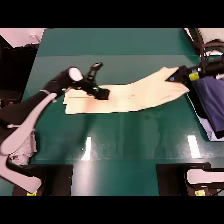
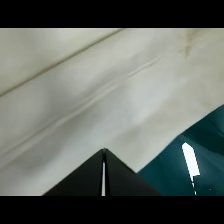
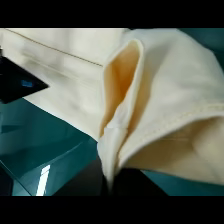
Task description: Fold the shirts.
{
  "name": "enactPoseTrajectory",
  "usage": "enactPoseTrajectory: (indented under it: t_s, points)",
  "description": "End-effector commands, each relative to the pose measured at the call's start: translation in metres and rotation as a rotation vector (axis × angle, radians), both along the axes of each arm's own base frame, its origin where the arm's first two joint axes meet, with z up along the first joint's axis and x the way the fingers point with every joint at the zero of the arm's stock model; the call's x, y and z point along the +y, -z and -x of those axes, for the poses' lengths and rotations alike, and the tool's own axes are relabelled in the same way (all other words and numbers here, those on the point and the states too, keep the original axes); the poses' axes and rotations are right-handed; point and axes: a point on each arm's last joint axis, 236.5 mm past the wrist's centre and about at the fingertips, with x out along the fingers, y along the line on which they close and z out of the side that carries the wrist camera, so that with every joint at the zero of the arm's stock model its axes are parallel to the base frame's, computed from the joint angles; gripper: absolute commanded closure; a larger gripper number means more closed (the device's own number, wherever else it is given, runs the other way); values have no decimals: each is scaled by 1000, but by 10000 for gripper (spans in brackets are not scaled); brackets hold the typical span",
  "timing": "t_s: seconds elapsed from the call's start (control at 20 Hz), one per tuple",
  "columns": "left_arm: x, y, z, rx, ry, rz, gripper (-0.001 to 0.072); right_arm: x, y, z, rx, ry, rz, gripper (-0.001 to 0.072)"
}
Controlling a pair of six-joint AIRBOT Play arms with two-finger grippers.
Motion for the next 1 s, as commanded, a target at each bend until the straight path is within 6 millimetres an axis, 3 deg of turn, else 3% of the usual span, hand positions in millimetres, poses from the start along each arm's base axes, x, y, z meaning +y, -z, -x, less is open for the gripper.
enactPoseTrajectory:
  t_s: [0.0, 0.25, 0.4, 0.55, 0.75, 0.95]
  points:
    - [-58, 18, -10, -15, 65, 17, 683, 52, -53, 3, -74, -88, 0, 695]
    - [-66, 36, -21, 24, 25, 12, 683, 112, -109, 8, -216, -194, -6, 695]
    - [-64, 35, -22, 25, 24, 13, 683, 139, -121, 7, -255, -246, -10, 695]
    - [-49, 23, -23, 57, 48, -3, 684, 164, -122, 4, -262, -293, -20, 695]
    - [6, -19, -44, 12, 53, -83, 683, 196, -105, 7, -238, -341, -33, 695]
    - [98, -88, -67, -124, -22, -191, 683, 232, -88, 11, -226, -382, -49, 695]
